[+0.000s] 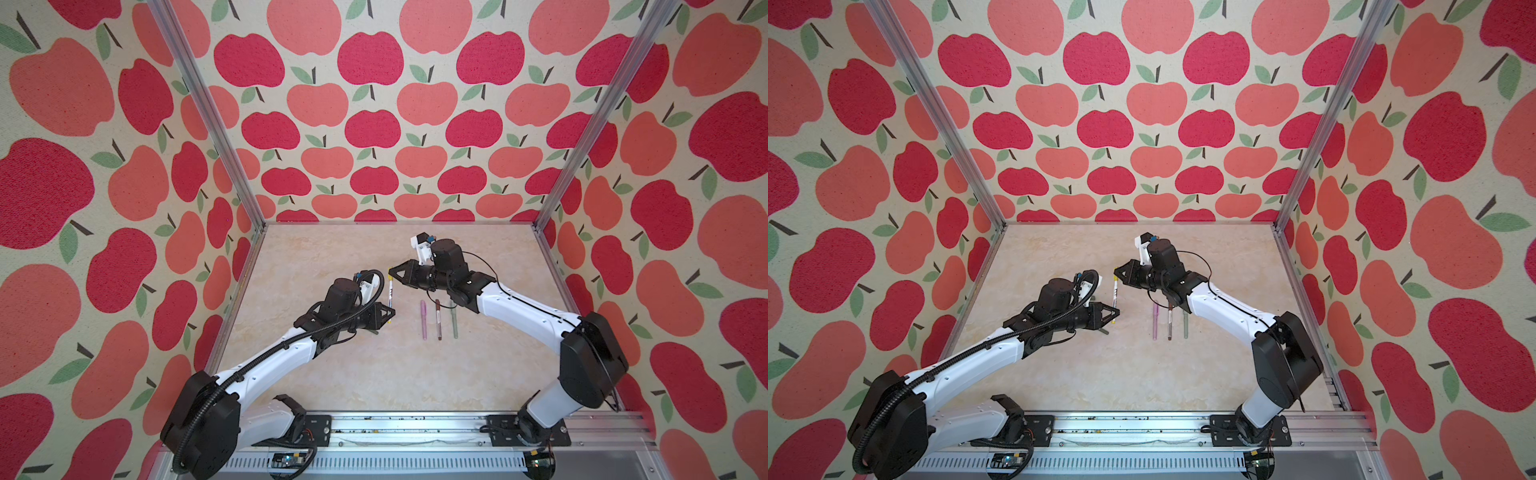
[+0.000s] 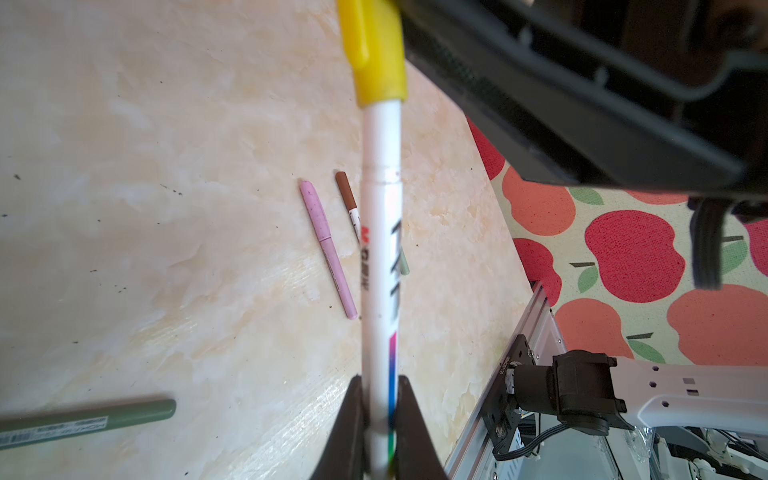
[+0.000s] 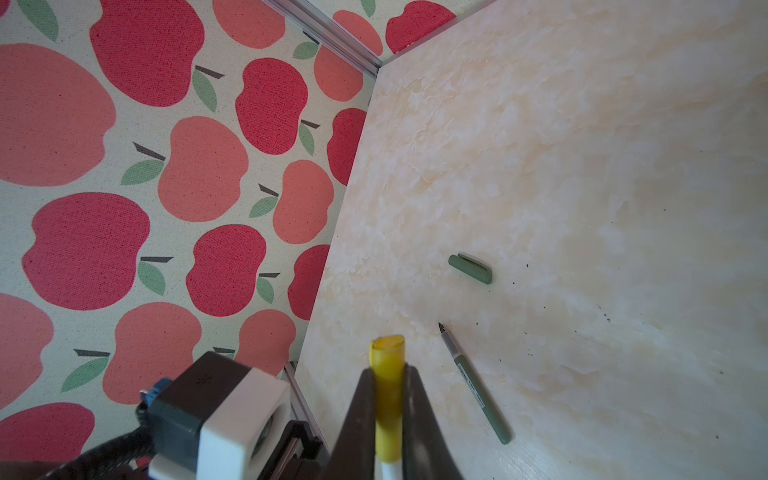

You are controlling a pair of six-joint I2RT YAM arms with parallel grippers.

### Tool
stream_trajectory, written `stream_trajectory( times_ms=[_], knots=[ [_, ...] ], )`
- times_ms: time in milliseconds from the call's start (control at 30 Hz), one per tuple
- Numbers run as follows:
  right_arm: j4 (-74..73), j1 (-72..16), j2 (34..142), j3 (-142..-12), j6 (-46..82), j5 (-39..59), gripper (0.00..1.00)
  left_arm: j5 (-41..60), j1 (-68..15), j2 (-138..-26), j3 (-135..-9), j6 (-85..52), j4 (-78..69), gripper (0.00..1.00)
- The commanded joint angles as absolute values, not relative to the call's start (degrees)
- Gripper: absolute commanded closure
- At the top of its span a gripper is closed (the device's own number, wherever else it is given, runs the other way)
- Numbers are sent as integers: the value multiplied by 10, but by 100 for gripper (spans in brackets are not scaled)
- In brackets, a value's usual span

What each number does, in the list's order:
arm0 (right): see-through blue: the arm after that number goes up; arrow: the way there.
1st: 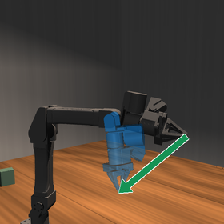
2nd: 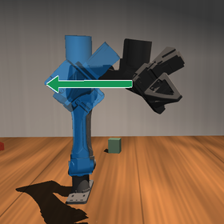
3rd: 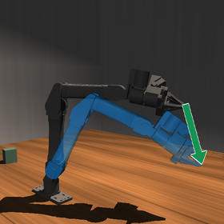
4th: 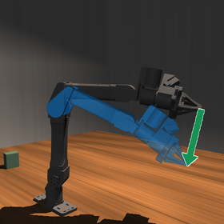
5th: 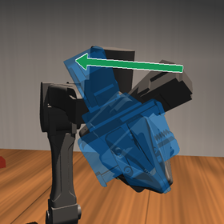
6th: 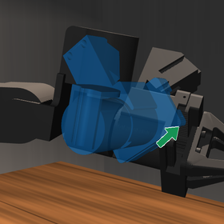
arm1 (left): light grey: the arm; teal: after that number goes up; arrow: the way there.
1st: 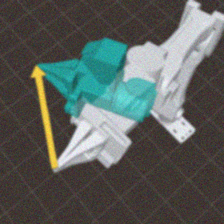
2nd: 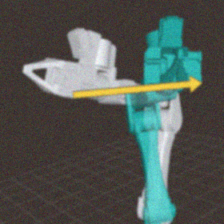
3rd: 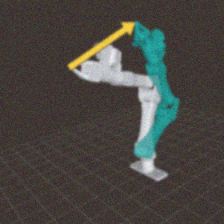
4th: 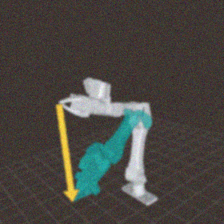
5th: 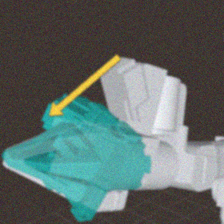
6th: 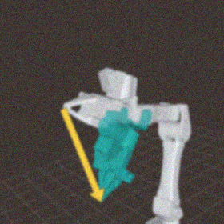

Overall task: Insert the pens into the pen caps
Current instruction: 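Lower the yellow cap onto the marker tip held by the left gripper, then press the yellow cap down onto the marker and open the right gripper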

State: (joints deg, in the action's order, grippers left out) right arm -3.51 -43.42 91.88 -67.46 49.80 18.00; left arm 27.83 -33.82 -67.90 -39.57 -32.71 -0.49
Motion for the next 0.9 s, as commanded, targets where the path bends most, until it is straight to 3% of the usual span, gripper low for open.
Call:
stream_trajectory(
  times_ms=[0,500,700,800,867],
  knots=[
    [-12,-448,904,-662,476,191,93,250,-327,-659,-398,-330,-41,100],
    [-31,-469,886,-624,443,216,93,242,-310,-647,-413,-313,-65,100],
    [-31,-469,882,-617,440,224,92,282,-301,-655,-426,-287,-65,100],
    [-26,-465,869,-619,425,225,86,308,-299,-655,-428,-264,-46,100],
    [-24,-458,854,-620,411,233,77,328,-299,-654,-424,-249,-31,100]
  ],
)
